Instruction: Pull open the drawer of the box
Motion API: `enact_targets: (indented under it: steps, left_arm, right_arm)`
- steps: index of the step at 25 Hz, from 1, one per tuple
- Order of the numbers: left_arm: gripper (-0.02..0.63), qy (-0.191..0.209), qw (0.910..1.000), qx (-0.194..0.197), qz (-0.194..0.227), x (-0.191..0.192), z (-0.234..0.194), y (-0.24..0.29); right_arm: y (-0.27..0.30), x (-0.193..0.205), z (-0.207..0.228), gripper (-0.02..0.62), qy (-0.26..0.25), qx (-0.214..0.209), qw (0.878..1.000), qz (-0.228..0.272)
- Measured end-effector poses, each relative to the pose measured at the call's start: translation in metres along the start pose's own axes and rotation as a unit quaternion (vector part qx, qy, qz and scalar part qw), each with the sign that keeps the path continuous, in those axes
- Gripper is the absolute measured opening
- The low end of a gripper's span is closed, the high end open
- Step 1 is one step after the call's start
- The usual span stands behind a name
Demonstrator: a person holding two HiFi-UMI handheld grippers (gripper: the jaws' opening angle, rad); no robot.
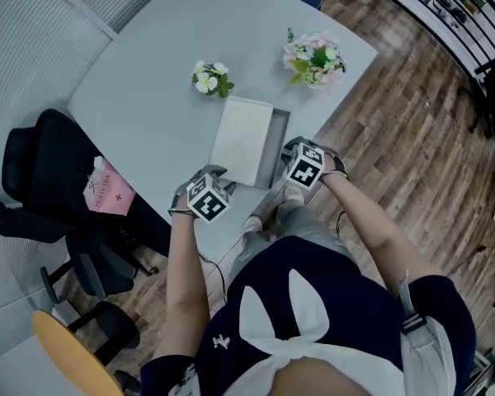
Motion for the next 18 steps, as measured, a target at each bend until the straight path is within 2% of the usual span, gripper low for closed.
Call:
enact_targets:
  steps: [18]
  left_arm:
    - [0.164,0.003,1.0000,-0.002,0.004,-0.001,0.000,0.000]
  right_arm:
    - [-0.006,0.015,0.005,0.080,0.007,0.008,1.000,-0.011]
Point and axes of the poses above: the fingertips, and each gripper's own axes: y forward along the fingers, z to its right, x out of its underside, the point moved 5 cm from there along -y, backward along the fingers, and after that the axes turned 15 degrees about y, right-handed, at the moved point
